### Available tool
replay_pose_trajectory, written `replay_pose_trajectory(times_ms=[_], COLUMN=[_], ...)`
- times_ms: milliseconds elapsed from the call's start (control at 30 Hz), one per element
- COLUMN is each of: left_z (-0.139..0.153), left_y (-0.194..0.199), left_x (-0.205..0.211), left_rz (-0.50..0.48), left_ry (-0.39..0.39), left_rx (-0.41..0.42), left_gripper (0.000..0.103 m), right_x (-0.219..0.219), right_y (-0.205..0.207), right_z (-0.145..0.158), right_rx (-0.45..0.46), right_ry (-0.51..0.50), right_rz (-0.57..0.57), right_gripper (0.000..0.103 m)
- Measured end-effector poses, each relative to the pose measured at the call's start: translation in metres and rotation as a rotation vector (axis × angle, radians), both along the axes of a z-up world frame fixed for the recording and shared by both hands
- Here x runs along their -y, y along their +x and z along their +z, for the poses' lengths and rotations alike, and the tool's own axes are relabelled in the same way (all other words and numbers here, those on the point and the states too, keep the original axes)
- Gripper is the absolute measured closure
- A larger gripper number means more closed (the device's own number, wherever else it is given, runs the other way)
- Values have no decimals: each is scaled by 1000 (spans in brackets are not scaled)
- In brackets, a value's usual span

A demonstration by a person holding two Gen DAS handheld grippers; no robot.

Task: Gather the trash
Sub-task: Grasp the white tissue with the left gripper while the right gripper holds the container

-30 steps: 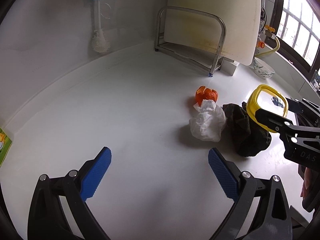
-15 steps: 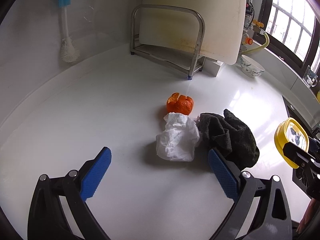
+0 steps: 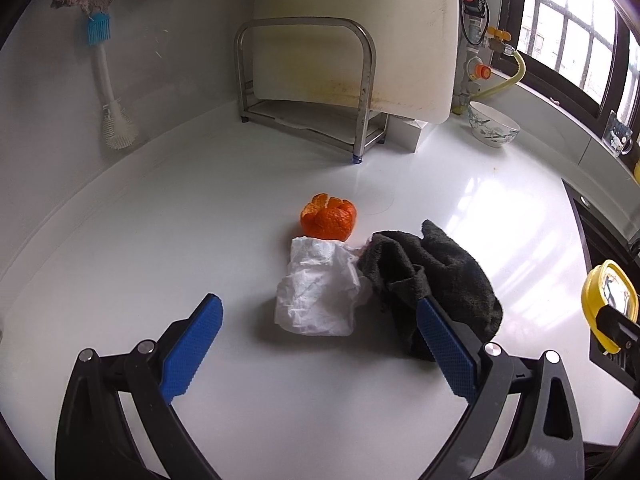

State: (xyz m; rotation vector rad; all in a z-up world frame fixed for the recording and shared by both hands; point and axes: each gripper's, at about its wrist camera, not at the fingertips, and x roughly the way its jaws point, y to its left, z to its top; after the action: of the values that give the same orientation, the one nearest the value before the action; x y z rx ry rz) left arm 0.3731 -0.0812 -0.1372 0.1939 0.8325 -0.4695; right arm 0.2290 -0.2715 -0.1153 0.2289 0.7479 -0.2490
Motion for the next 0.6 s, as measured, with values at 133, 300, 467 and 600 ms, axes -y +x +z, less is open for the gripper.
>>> replay_pose_trajectory(times_ms=[133,300,467,600], left_z=[-4,-12,-21,-28], left_y=[8,20,28,34], left_x=[-16,-16,-10,-3], left_rz=[17,6,-19,-38], left_ry=[41,38,16,14], left_rx=[20,11,-1,-43], left_gripper=[7,7,12,41], right_x=[3,-1,-2,0], right_y=[-4,-4,-7,-12], right_z=[-4,-3,1,0], right_rx=[2,2,-2,-9], right_ry=[25,29,12,20], right_rz=[-6,-3,-10,-25], right_gripper=[34,34,34,34])
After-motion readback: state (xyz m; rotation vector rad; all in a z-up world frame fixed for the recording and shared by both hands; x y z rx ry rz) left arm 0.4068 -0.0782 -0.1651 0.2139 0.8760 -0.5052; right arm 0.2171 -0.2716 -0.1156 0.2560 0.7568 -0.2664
